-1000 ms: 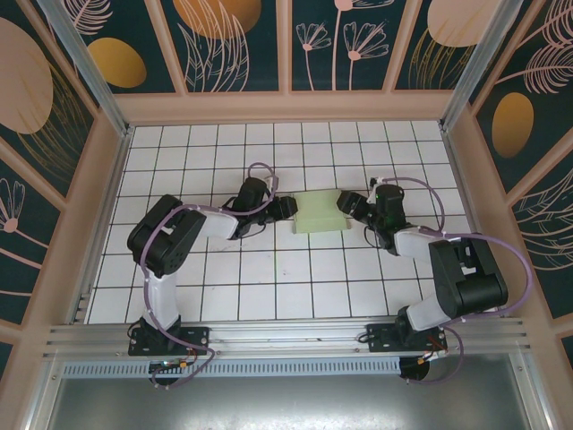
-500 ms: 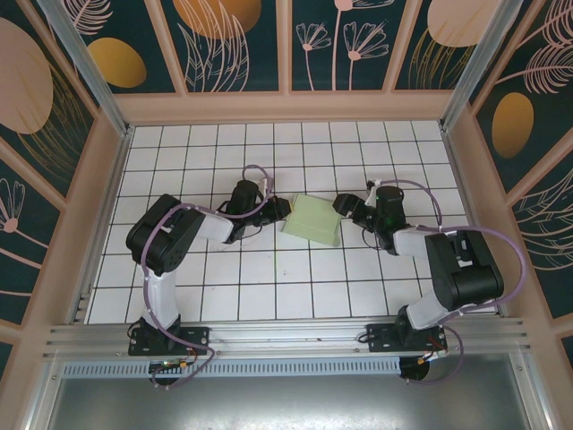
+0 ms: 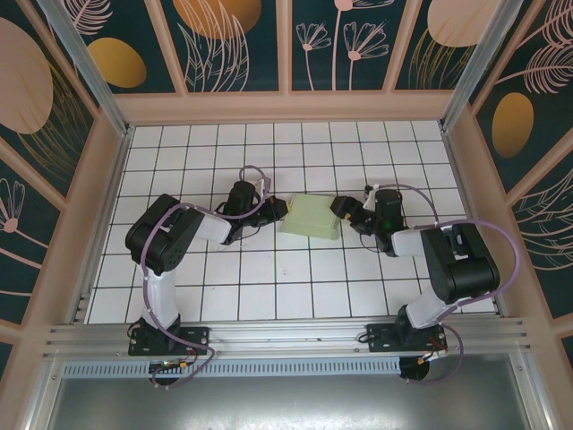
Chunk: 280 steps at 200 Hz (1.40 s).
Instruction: Fold the paper box
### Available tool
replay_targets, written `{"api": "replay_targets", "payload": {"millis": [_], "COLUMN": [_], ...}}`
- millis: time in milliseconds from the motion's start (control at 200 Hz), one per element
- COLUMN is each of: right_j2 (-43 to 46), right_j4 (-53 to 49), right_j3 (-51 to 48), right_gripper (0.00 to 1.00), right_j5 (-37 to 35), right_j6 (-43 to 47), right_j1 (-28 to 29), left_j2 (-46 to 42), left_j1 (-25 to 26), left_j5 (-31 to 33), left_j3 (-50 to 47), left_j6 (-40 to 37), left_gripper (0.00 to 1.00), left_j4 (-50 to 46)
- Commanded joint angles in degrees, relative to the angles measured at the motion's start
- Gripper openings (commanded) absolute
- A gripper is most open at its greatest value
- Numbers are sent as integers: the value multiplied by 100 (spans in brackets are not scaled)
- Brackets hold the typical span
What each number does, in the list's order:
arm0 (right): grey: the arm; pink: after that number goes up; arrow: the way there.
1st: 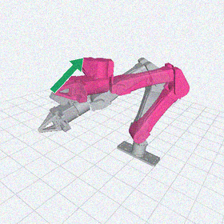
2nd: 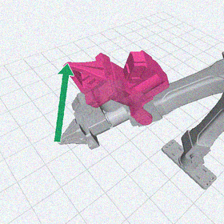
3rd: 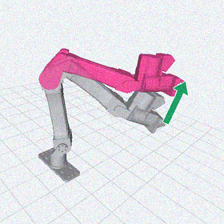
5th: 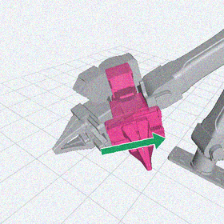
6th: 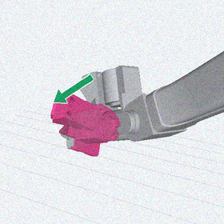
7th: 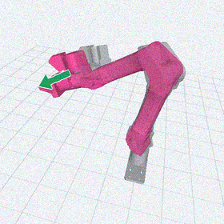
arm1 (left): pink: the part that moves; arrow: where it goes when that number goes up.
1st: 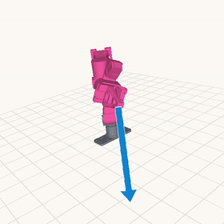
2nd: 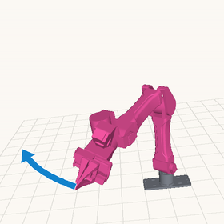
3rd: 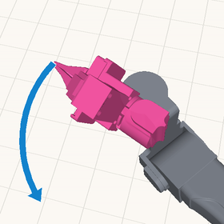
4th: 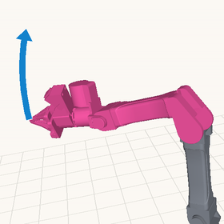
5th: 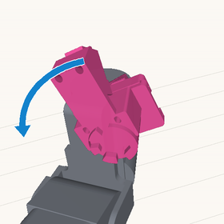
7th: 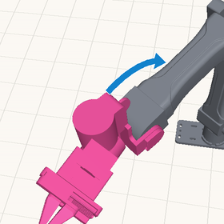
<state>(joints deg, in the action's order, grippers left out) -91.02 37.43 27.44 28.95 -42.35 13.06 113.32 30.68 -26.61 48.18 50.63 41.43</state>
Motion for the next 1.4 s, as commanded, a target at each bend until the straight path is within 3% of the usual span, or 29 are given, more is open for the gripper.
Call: {"api": "replay_targets", "payload": {"millis": [0, 205, 450, 566, 631, 716, 756, 771, 986, 1181, 1296, 1396], "right_j2": [-103, -188, -46, 89, 216, 436, 539, 575, 1189, 1746, 1984, 2137], "right_j4": [948, 1454, 1037, 839, 709, 533, 417, 382, -505, -1296, -1715, -1802], "right_j3": [-178, -214, -82, -29, -11, 7, 29, 33, 360, 834, 1136, 1303], "right_gripper": [75, 57, 44, 43, 43, 42, 43, 43, 42, 42, 42, 41], "right_j5": [440, 568, 515, 506, 499, 508, 516, 515, 517, 660, 835, 1120], "right_j6": [-662, -1164, -1099, -1022, -953, -776, -667, -627, -170, 29, 50, -182], "right_j1": [-23, -26, -66, -103, -148, -209, -252, -266, -545, -942, -1241, -1533], "left_j2": [133, 101, -53, -279, -494, -820, -1007, -1058, -1801, -2076, -1999, -1959], "left_j1": [-9, -15, -16, -13, -9, -9, -14, -10, -16, -13, -12, -5], "left_j5": [-111, -91, 41, 175, 362, 854, 1203, 1335, 2375, 2637, 2356, 1920], "left_j3": [-64, -52, -89, -226, -342, -462, -510, -525, -452, -175, 114, -230], "left_j6": [30, -111, -259, -506, -827, -1448, -1721, -1807, -3082, -4150, -5068, -6106], "left_gripper": [4, 9, 36, 42, 59, 74, 95, 98, 99, 99, 99, 99], "left_j4": [5, -69, 77, 427, 666, 760, 753, 767, 904, 1229, 1333, 2412]}}
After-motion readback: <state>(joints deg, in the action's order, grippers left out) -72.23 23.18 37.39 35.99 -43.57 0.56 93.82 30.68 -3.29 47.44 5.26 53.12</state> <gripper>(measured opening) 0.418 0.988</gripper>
